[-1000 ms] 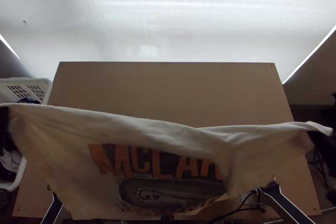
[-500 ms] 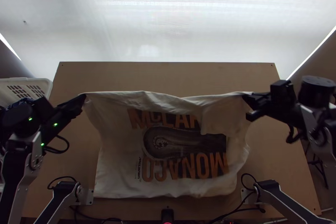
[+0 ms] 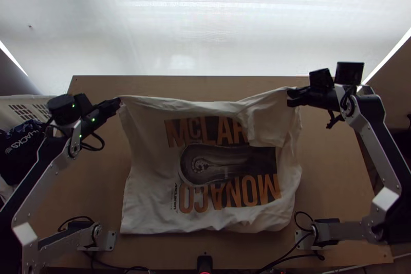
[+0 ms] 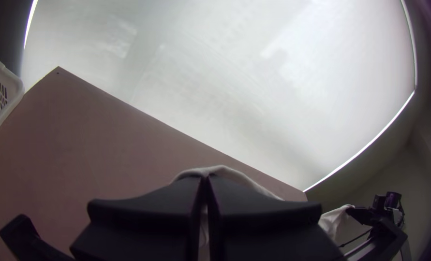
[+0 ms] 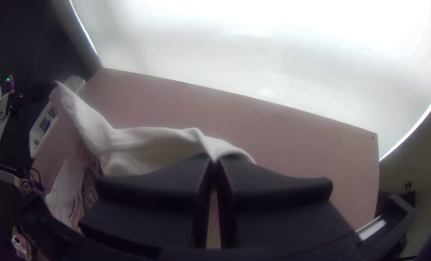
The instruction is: Fold the t-shirt
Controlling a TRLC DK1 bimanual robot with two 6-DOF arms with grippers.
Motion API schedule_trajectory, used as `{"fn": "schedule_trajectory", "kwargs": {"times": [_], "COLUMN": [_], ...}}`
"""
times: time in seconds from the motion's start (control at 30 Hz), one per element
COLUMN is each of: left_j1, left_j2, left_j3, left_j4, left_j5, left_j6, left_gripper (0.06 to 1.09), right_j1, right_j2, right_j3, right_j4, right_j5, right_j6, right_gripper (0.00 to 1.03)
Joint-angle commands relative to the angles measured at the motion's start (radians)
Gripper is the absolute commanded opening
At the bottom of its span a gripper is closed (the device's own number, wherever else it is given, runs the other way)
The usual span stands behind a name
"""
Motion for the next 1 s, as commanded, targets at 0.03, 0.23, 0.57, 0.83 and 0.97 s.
{"fn": "schedule_trajectory", "kwargs": {"times": [0.03, 0.23, 0.57, 0.83, 0.97], "left_j1": [0.012, 0.030, 0.050, 0.056, 0.059], "left_j2": [0.273, 0.448, 0.376, 0.092, 0.069], "left_j3": [0.166, 0.328, 0.445, 0.704, 0.930], "left_j4": [0.061, 0.061, -0.048, -0.209, -0.355], "left_j5": [-0.009, -0.023, -0.003, -0.010, -0.009], "left_j6": [0.000, 0.015, 0.015, -0.155, -0.192], "left_gripper": [0.09, 0.09, 0.09, 0.09, 0.09], "right_j1": [-0.036, -0.041, -0.036, -0.048, -0.053], "right_j2": [0.214, 0.349, 0.248, 0.112, 0.061], "right_j3": [0.183, 0.347, 0.430, 0.809, 0.970], "right_j4": [0.027, -0.008, -0.055, -0.129, -0.177], "right_j5": [-0.002, -0.002, -0.028, -0.029, -0.029], "right_j6": [-0.001, -0.003, 0.071, 0.221, 0.242], "right_gripper": [0.03, 0.03, 0.03, 0.03, 0.03]}}
